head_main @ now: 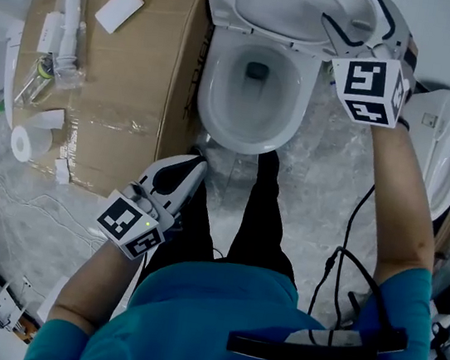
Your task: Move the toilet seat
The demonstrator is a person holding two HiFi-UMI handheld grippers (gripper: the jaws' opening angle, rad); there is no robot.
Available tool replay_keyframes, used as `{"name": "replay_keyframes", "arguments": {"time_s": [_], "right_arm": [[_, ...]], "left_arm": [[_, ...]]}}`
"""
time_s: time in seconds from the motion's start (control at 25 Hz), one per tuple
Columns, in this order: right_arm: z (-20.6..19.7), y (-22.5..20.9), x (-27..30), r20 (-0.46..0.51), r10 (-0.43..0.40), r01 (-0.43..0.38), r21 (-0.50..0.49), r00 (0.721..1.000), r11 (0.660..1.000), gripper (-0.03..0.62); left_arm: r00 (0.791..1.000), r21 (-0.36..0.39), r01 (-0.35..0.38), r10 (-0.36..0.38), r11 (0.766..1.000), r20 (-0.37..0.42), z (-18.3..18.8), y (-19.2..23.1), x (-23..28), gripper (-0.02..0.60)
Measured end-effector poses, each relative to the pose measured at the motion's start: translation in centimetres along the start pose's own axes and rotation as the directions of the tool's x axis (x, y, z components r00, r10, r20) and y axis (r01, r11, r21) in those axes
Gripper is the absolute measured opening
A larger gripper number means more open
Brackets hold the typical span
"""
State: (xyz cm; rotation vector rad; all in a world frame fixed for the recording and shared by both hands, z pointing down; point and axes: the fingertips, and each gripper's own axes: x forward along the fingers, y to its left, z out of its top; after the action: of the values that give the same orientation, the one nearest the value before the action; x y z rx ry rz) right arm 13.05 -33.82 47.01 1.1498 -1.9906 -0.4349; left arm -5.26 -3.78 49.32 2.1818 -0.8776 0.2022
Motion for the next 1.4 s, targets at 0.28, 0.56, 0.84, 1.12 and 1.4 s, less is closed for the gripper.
{"name": "replay_keyframes", "arguments": {"time_s": [0.28,0.56,0.84,1.12,1.4], "right_arm": [[-0.6,0.9,-6.7,0.0,0.025,-0.025,0.133,1.0,0.991,0.42],[0.2,4.3,-13.0,0.02,0.226,-0.222,0.274,0.974,0.936,0.414],[4.1,5.9,-18.1,0.125,0.34,-0.36,0.42,0.932,0.833,0.064],[8.3,7.3,-21.7,0.269,0.446,-0.517,0.538,0.854,0.665,0.0],[13.1,3.2,-24.4,0.414,0.396,-0.573,0.595,0.819,0.563,-0.002]], "left_arm": [[1.0,0.034,0.017,-0.018,0.999,0.023,2.7,-1.5,-0.5,-0.009],[0.998,0.043,0.033,-0.036,0.999,0.05,6.5,-4.3,-1.4,-0.008],[0.995,0.085,0.047,-0.054,0.995,0.087,11.2,-6.9,-2.5,-0.008],[0.989,0.131,0.047,-0.064,0.99,0.13,15.8,-9.2,-3.9,-0.009],[0.984,0.179,0.051,-0.08,0.982,0.159,19.6,-11.7,-5.0,-0.009]]}}
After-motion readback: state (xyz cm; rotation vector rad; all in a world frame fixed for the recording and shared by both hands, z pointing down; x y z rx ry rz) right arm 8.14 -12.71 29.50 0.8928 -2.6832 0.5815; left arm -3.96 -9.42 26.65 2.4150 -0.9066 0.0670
